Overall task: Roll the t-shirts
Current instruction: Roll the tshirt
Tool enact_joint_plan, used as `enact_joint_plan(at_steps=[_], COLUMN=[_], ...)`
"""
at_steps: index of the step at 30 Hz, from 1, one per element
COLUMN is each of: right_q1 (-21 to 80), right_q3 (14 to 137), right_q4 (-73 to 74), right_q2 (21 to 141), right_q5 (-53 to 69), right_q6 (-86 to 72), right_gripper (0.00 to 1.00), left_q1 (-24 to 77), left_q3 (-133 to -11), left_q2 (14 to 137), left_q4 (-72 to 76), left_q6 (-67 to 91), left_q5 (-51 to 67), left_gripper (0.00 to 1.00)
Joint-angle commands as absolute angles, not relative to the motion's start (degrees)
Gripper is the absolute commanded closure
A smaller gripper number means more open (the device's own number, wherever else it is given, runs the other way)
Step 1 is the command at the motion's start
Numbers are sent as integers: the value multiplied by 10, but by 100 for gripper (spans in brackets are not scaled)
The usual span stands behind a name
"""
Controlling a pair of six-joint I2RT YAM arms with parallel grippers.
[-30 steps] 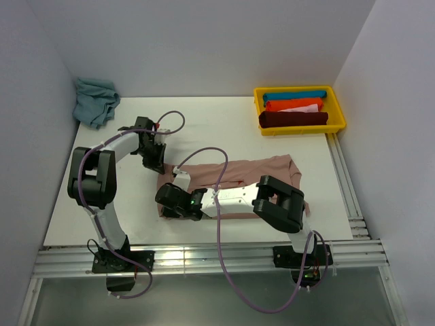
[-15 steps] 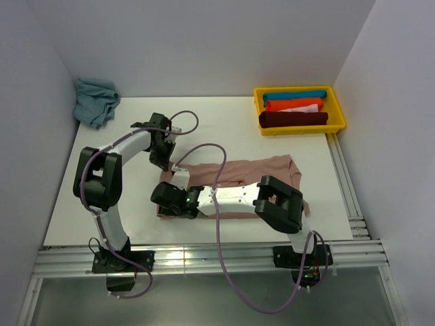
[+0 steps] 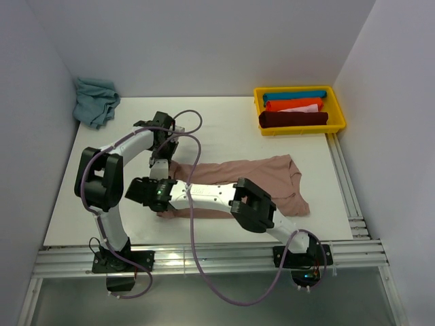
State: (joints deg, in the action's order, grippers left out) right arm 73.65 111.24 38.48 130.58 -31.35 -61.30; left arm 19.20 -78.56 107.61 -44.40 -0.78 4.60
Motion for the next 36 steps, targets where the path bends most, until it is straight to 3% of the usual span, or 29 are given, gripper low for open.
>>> enact_joint_plan(at_steps=[1, 21, 31, 36], right_q1=[736, 736, 722, 713], right_q3=[1156, 1200, 1083, 1007], right_q4=[448, 483, 418, 341], right_q2=[1326, 1368, 1325, 1282], right_q5=[-360, -358, -311, -291], right_q6=[-597, -592, -610, -608], right_gripper=[43, 43, 61, 85], left_q1=[199, 204, 204, 203], left_q3=[-808, -801, -792, -789], left_q2=[1069, 1068, 1063, 1060], left_q4=[-446, -442, -433, -425], left_q6=[-5, -4, -5, -6], left_q5=[39, 42, 41, 42], left_gripper=[100, 100, 95, 92])
